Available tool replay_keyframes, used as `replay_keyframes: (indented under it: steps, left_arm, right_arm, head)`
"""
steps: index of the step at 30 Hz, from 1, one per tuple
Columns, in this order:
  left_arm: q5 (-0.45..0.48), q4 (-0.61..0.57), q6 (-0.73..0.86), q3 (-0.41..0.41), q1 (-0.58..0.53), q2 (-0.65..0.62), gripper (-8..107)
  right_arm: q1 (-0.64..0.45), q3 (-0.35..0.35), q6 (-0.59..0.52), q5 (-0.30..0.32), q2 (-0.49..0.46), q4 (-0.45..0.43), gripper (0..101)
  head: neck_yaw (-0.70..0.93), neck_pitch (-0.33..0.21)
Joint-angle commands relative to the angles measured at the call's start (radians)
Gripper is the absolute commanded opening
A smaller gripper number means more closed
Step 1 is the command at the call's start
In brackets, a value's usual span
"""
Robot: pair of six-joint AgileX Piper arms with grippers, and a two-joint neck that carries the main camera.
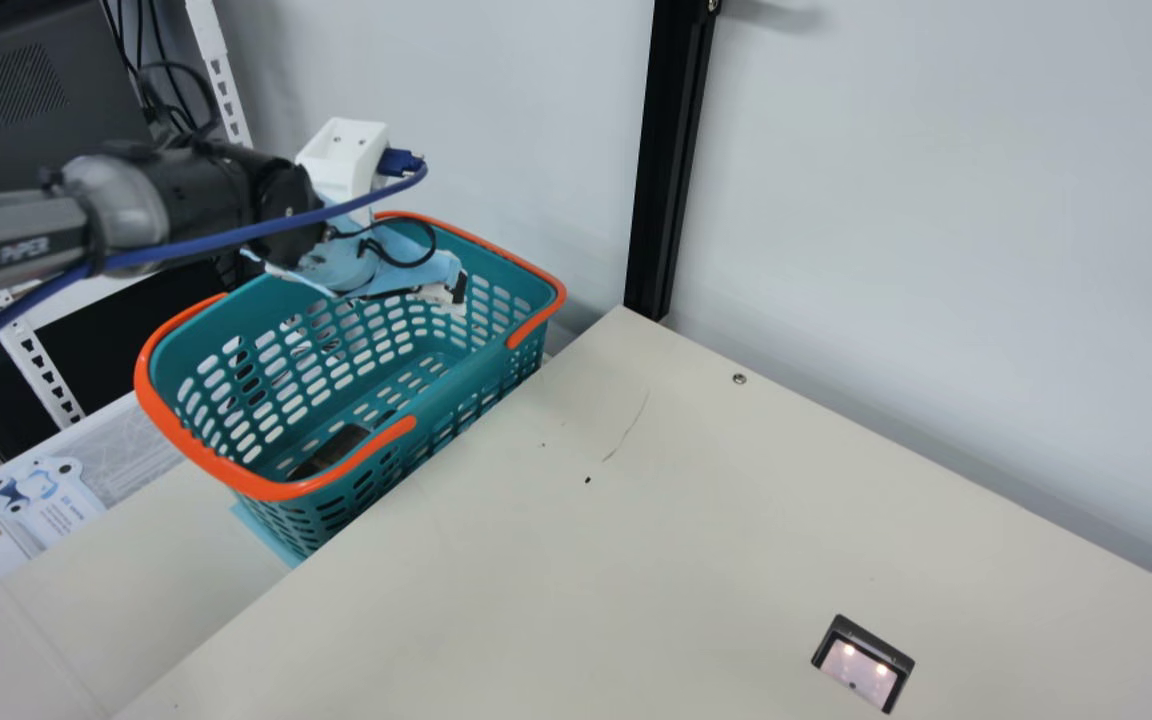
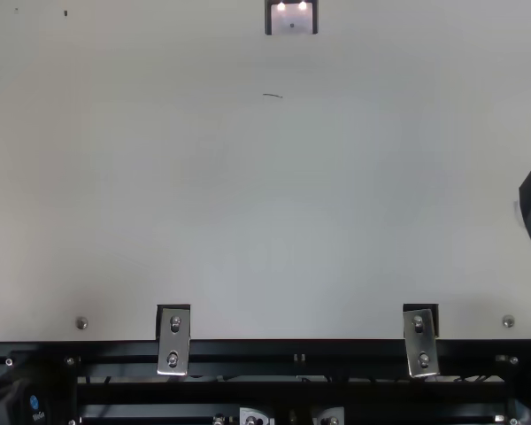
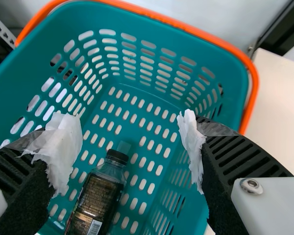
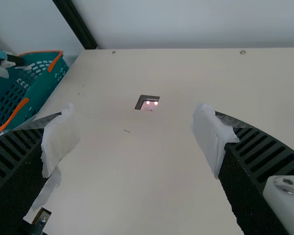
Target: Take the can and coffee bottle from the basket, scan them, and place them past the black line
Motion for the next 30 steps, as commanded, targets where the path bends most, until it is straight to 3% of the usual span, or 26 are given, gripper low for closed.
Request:
replay_keyframes:
  steps: [1, 18, 30]
  left_arm:
    - [0.026, -0.011, 0.014, -0.038, 0.006, 0.048, 90]
    - [0.148, -0.087, 0.187, -0.159, 0.086, 0.258, 90]
    - [0.215, -0.164, 0.472, -0.141, 0.133, 0.314, 90]
  right_arm:
    - [0.0, 0.0, 0.0, 0.0, 0.0, 0.0, 101]
    - [0.0, 0.0, 0.0, 0.0, 0.0, 0.0, 101]
    - [0.0, 0.0, 0.0, 0.0, 0.0, 0.0, 101]
  head:
    - [0.015, -0.026]
    - [0.015, -0.026]
    - [0.015, -0.026]
